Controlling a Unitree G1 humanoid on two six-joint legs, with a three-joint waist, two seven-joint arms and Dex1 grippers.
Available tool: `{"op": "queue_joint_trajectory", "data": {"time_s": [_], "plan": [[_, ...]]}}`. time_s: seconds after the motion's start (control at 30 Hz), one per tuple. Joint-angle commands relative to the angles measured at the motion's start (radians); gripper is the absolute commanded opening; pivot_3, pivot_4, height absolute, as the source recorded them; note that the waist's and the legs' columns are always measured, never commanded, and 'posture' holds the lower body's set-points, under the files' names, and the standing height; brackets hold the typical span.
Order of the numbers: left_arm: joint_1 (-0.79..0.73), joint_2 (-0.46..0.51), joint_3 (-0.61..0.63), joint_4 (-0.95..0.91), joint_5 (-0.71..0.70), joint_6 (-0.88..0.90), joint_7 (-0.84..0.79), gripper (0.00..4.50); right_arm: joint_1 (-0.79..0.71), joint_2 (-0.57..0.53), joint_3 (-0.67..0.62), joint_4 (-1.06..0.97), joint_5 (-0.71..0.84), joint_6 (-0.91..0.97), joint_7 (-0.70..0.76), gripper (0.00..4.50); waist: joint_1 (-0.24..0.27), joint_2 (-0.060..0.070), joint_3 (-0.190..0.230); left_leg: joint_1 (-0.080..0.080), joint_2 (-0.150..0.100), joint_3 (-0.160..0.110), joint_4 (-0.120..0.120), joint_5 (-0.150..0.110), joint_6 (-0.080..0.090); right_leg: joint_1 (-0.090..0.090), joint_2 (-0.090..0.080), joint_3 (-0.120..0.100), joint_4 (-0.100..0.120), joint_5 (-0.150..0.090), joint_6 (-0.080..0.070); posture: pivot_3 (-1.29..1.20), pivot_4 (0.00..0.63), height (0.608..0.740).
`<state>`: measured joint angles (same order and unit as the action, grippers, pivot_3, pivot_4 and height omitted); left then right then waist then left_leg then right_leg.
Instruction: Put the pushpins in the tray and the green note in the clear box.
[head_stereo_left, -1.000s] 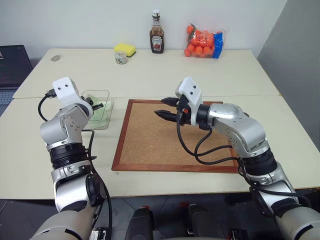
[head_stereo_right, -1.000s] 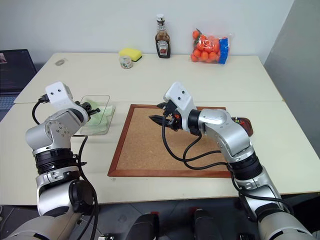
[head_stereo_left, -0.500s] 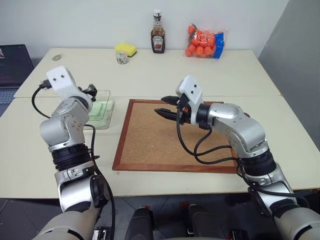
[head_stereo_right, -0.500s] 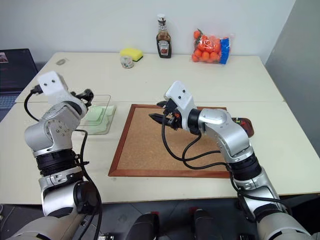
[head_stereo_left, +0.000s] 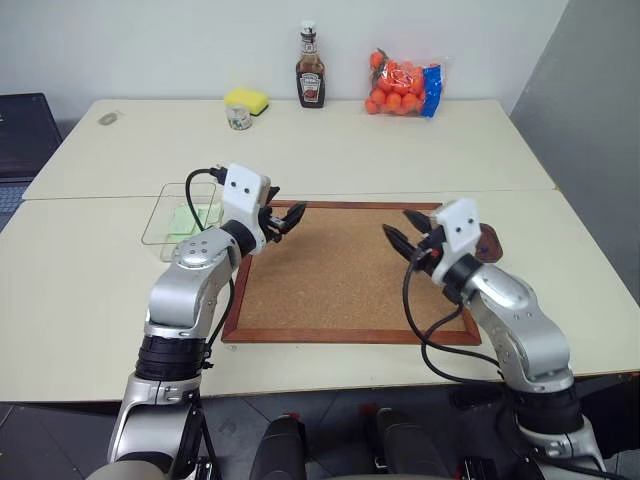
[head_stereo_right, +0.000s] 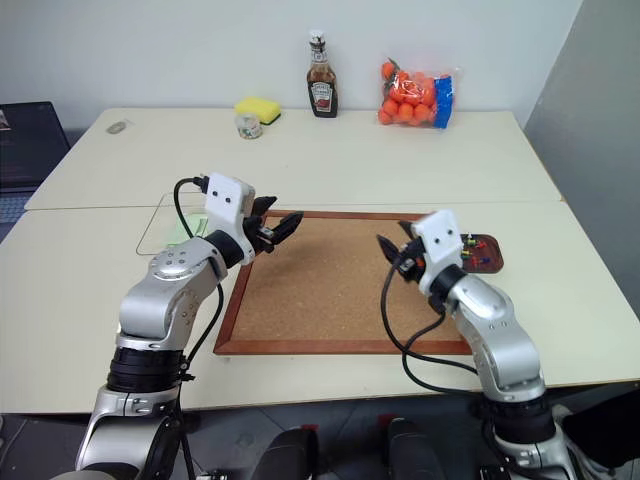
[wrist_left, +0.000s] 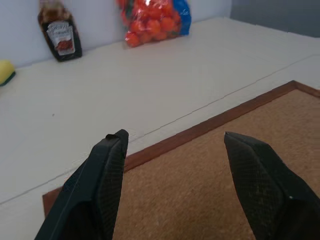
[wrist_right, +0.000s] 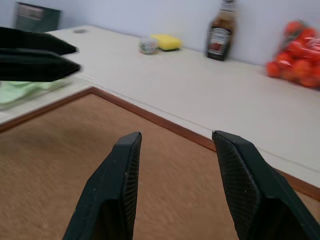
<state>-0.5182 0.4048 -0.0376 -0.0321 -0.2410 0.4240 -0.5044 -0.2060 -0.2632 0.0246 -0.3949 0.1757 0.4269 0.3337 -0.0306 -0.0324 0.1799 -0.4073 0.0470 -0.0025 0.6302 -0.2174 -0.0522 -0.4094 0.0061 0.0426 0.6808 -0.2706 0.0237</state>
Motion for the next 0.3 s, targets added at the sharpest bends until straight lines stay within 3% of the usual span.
{"op": "queue_joint_trajectory", "data": {"time_s": [0.03, 0.3], "plan": [[0.041, 0.014, -0.079, 0.051, 0.012, -0.114, -0.156, 3.22, 0.096, 0.034, -0.021, -0.041, -0.016, -0.100, -0.045, 2.40, -0.002, 0.000, 0.000, 0.000, 0.000, 0.000, 0.000, 0.000, 0.000, 0.000, 0.000, 0.000, 0.000, 0.000, 0.000, 0.00, 0.150, 0.740], [0.059, 0.004, -0.118, 0.114, 0.054, -0.224, -0.228, 3.22, 0.133, 0.046, -0.035, 0.021, -0.055, -0.187, -0.086, 2.40, -0.001, 0.000, 0.000, 0.001, 0.000, 0.002, 0.000, 0.000, 0.000, 0.000, 0.001, 0.001, 0.000, -0.001, 0.001, 0.00, 0.150, 0.740]]}}
